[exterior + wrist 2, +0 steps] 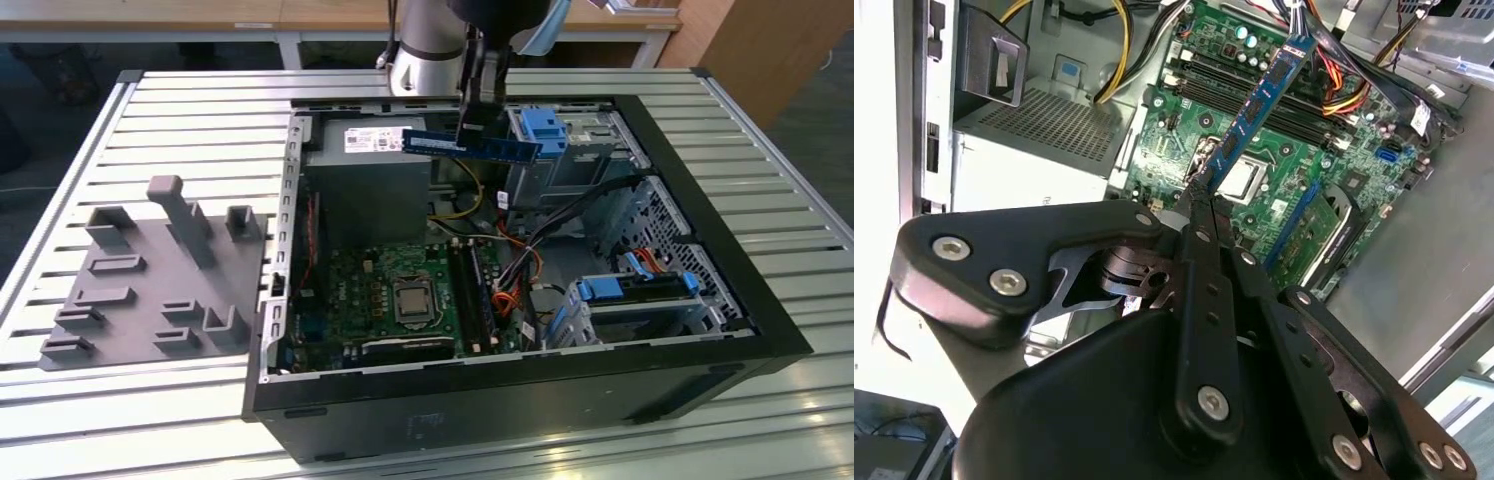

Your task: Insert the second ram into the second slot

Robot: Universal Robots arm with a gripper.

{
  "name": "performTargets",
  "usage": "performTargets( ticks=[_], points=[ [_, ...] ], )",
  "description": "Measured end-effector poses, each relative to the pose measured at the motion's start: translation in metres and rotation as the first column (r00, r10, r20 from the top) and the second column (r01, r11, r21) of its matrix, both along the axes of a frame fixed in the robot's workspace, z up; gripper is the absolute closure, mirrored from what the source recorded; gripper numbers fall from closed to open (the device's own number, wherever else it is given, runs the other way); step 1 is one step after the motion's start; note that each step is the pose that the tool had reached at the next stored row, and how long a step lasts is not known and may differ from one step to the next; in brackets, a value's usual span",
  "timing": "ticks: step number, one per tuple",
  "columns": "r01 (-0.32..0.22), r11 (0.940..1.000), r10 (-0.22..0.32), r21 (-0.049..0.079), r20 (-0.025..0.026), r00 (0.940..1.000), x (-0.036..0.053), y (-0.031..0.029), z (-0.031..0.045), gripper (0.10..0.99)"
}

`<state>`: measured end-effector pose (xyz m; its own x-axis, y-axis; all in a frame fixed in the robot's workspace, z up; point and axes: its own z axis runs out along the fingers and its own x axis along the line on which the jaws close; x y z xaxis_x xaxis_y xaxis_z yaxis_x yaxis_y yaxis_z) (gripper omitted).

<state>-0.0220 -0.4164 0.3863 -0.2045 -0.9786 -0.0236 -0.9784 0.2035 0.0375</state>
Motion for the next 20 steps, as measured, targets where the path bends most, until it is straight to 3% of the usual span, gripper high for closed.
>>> performTargets(
  ticks=[20],
  points=[
    [0.047, 0.9989, -0.047, 0.000, 0.0000, 0.9989, 0.0000, 0.0000, 0.0000, 0.969]
  ],
)
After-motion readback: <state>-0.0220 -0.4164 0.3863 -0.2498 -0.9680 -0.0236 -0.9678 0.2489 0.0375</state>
